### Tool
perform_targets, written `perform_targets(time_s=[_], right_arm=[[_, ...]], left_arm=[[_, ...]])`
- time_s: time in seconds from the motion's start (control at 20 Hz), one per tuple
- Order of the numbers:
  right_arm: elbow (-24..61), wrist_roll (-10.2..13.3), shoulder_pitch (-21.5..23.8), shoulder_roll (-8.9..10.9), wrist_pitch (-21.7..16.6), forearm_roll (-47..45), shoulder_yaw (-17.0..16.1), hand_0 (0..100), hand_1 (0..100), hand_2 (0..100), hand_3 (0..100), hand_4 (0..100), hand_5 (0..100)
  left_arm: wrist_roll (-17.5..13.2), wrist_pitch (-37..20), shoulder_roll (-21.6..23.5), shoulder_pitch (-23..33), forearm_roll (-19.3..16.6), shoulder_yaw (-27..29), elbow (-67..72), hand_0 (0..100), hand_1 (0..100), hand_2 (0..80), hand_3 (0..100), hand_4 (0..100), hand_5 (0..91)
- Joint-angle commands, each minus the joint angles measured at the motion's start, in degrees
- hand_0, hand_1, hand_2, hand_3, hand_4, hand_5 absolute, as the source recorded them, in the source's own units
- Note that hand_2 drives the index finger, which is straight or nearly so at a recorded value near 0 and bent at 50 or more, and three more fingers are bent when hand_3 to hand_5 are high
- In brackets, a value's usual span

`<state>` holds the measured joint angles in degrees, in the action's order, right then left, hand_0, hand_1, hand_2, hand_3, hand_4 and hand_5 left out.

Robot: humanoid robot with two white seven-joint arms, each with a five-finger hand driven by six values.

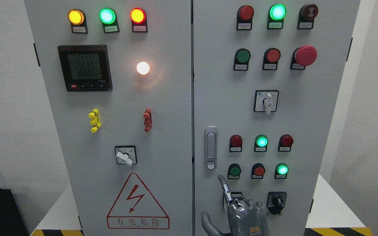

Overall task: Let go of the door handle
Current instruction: 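Raise the right hand toward the silver door handle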

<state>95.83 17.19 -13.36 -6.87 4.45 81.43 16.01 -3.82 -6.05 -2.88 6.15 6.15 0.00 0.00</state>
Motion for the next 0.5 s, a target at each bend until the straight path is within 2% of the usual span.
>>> perform_targets(time_s=[0.0,0.45], right_arm=[[-1.18,-0.05,-1.23,0.01,0.12,0.48,0.07,31,23,0,100,100,98],[-1.26,-0.23,-1.85,0.02,0.12,0.48,-0.02,31,23,0,100,100,98]], left_arm=[[-0.04,-0.02,-0.02,0.00,0.00,-0.88,1.14,12,39,0.0,0,0,0.0],[-0.04,-0.02,-0.02,0.00,0.00,-0.79,1.14,12,39,0.0,0,0,0.0]])
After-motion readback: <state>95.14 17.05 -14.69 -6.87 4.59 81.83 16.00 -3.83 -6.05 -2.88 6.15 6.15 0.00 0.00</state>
